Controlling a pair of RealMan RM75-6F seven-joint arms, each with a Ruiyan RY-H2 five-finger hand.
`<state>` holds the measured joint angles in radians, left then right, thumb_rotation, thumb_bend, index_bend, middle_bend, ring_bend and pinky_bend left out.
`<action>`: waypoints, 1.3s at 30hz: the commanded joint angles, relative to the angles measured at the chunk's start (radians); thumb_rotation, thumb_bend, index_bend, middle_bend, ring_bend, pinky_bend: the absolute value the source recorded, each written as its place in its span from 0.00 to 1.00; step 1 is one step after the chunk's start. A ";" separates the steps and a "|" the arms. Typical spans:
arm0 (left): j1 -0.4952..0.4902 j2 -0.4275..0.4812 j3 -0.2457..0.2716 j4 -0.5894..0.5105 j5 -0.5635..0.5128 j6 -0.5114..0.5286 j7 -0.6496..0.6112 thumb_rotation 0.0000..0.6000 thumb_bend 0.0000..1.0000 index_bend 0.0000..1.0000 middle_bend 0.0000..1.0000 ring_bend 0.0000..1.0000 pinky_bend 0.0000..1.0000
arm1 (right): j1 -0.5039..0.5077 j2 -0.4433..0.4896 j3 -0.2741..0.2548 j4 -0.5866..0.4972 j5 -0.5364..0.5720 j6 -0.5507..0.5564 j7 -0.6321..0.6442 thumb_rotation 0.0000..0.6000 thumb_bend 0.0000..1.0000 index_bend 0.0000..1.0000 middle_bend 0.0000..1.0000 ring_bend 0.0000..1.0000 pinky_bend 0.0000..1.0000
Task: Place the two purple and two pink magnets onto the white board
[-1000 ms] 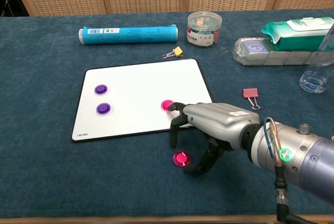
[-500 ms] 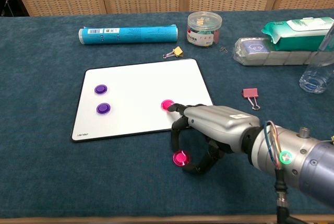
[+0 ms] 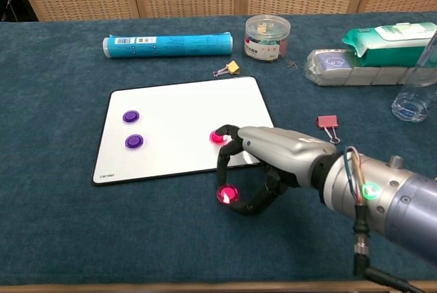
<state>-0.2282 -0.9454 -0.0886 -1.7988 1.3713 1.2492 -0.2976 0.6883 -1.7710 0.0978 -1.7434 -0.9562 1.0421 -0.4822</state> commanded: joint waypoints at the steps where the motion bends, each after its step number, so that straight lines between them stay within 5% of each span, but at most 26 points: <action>1: -0.001 -0.001 0.000 0.000 0.000 -0.001 0.001 1.00 0.10 0.00 0.00 0.00 0.00 | 0.008 0.006 0.036 0.000 0.001 -0.001 0.019 1.00 0.51 0.57 0.00 0.00 0.00; 16: -0.018 -0.008 -0.004 0.012 -0.032 -0.041 0.007 1.00 0.10 0.00 0.00 0.00 0.00 | 0.124 -0.039 0.219 0.144 0.117 -0.056 0.030 1.00 0.56 0.59 0.00 0.00 0.00; 23: -0.036 -0.016 -0.015 0.034 -0.070 -0.080 0.001 1.00 0.10 0.00 0.00 0.00 0.00 | 0.234 -0.098 0.294 0.349 0.204 -0.137 0.016 1.00 0.56 0.59 0.00 0.00 0.00; 30: -0.042 -0.018 -0.022 0.042 -0.082 -0.093 -0.010 1.00 0.10 0.00 0.00 0.00 0.00 | 0.280 -0.124 0.316 0.465 0.251 -0.173 0.035 1.00 0.56 0.59 0.00 0.00 0.00; 39: -0.041 -0.017 -0.023 0.050 -0.072 -0.091 -0.027 1.00 0.10 0.00 0.00 0.00 0.00 | 0.290 -0.122 0.302 0.485 0.253 -0.175 0.055 1.00 0.57 0.59 0.00 0.00 0.00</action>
<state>-0.2695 -0.9623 -0.1118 -1.7488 1.2986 1.1579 -0.3250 0.9772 -1.8935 0.4009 -1.2584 -0.7031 0.8658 -0.4279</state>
